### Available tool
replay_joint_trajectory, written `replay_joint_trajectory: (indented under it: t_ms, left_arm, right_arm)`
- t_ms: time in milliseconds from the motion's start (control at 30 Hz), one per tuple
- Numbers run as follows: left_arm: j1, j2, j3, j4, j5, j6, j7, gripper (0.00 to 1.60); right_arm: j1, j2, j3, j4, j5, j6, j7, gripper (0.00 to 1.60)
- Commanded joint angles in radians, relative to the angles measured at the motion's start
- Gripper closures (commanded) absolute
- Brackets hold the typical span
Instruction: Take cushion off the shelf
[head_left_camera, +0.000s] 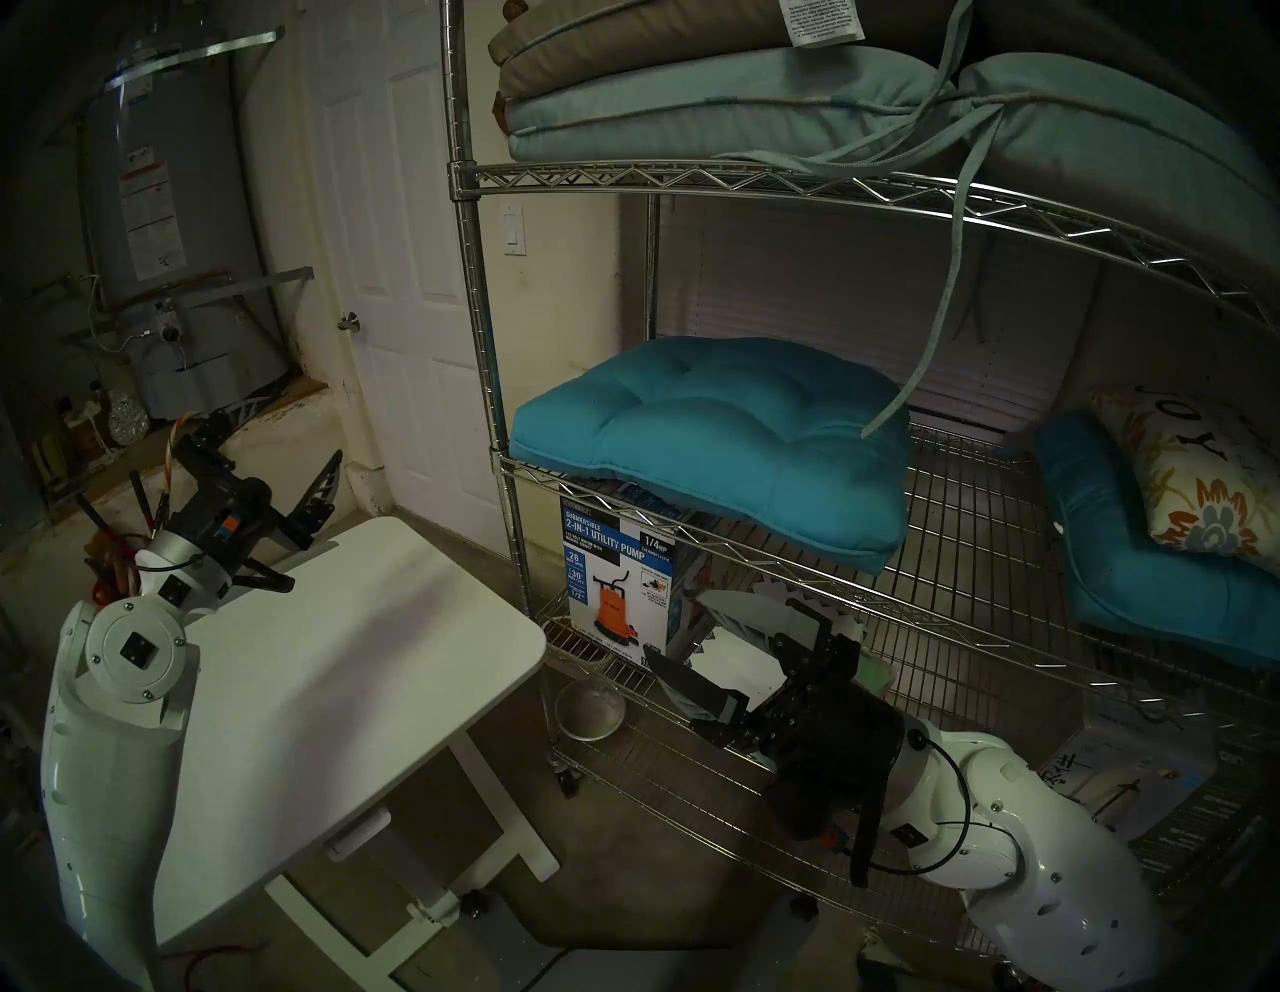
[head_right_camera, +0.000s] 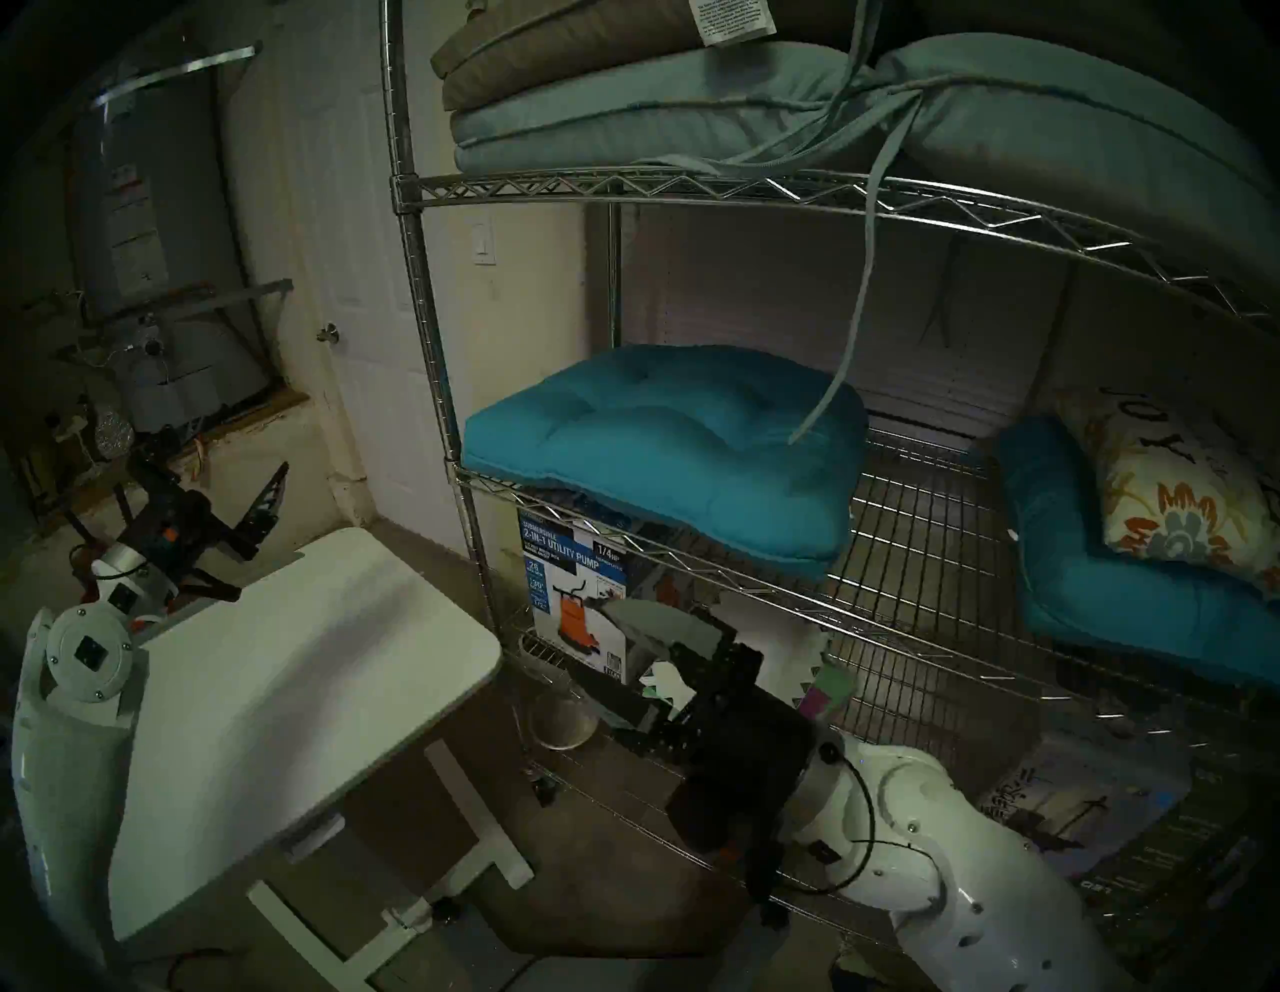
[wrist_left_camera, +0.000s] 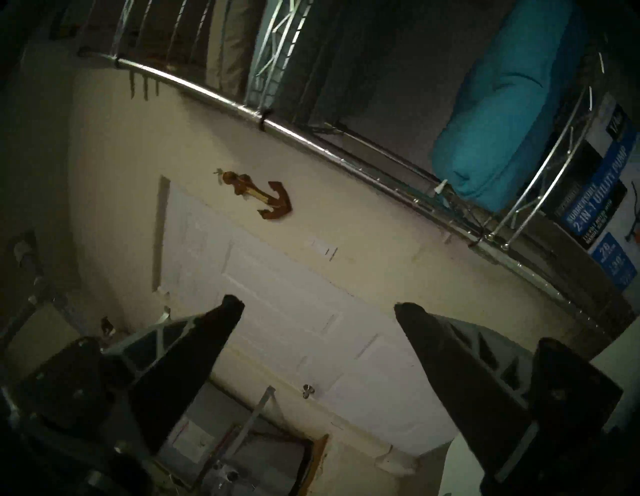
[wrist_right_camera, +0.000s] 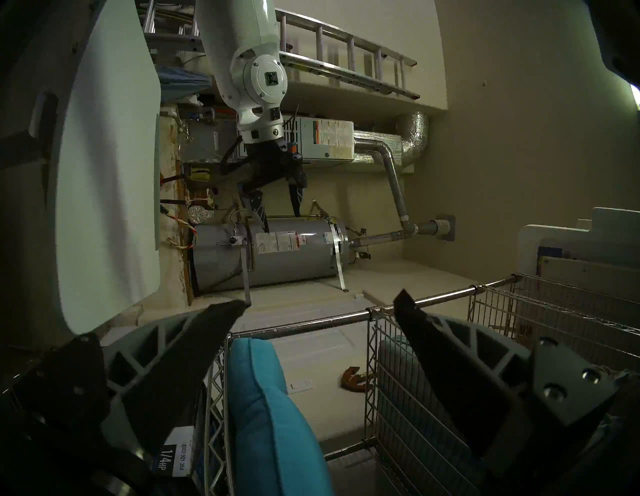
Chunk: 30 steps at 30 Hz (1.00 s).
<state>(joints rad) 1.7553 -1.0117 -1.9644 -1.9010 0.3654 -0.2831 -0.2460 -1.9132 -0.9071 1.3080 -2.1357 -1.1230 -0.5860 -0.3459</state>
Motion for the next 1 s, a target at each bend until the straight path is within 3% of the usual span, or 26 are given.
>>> replay_joint_trajectory:
  t_ms: [0, 267, 367, 533, 967]
  left_arm:
    - [-0.107, 0.054, 0.078, 0.036, 0.094, -0.051, 0.056, 0.0]
    - [-0.176, 0.063, 0.179, 0.113, 0.18, -0.08, 0.128, 0.0]
    - [-0.232, 0.041, 0.213, 0.16, 0.217, -0.102, 0.134, 0.0]
    - [-0.265, 0.043, 0.26, 0.179, 0.235, -0.089, 0.163, 0.0]
    - [-0.385, -0.017, 0.38, 0.222, 0.287, -0.078, 0.175, 0.0]
  right_arm:
    - [0.001, -0.002, -0.002, -0.017, 0.0, -0.002, -0.004, 0.0]
    - [0.001, -0.002, -0.002, -0.017, 0.0, -0.002, -0.004, 0.0]
    - [0.001, -0.002, -0.002, -0.017, 0.0, -0.002, -0.004, 0.0]
    - [0.001, -0.002, -0.002, -0.017, 0.0, -0.002, -0.003, 0.0]
    - [0.001, -0.002, -0.002, -0.017, 0.0, -0.002, -0.003, 0.0]
